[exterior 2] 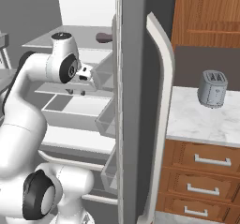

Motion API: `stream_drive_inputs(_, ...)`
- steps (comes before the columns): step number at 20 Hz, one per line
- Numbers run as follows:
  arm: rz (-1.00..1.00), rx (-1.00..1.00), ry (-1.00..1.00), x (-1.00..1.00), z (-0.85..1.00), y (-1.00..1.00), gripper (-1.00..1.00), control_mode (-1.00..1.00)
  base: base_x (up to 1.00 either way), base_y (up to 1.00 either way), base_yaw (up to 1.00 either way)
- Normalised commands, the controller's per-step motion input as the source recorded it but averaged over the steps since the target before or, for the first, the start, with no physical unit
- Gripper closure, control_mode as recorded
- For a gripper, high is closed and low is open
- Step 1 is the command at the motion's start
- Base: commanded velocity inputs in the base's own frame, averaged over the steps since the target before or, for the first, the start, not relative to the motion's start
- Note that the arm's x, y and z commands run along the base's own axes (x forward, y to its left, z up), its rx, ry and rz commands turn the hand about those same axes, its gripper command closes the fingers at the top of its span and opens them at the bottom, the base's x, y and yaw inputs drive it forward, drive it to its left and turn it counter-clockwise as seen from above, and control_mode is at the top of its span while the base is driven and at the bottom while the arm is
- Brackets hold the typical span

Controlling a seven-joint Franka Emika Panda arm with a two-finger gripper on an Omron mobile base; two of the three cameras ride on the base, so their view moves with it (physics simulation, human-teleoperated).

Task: Place the cold items (eggplant and broccoli) from the fridge in one tupperware on the dining counter. Place the warm items (kebab skewer and hot dog) in the stove area in another tupperware.

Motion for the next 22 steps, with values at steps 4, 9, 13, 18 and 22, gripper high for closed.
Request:
stream_drive_inputs(4, 0.00, 0.00, -0.13, 0.00, 0.15, 0.00, -1.00, -1.00, 0.00, 0.00, 0.00)
stream_drive_inputs(9, -0.11, 0.00, -0.41, -0.06, 0.83, 0.00, -1.00, -1.00, 0.00, 0.00, 0.00)
stream_drive_inputs(13, -0.20, 0.00, -0.38, 0.00, 0.98, 0.00, -1.00, -1.00, 0.00, 0.00, 0.00)
stream_drive_inputs(18, -0.25, 0.02, -0.29, 0.26, 0.82, 0.21, -1.00, -1.00, 0.00, 0.00, 0.00)
stream_drive_inputs(22, -0.18, 0.07, -0.13, 0.56, 0.70, 0.26, -1.00, -1.00, 0.00, 0.00, 0.00)
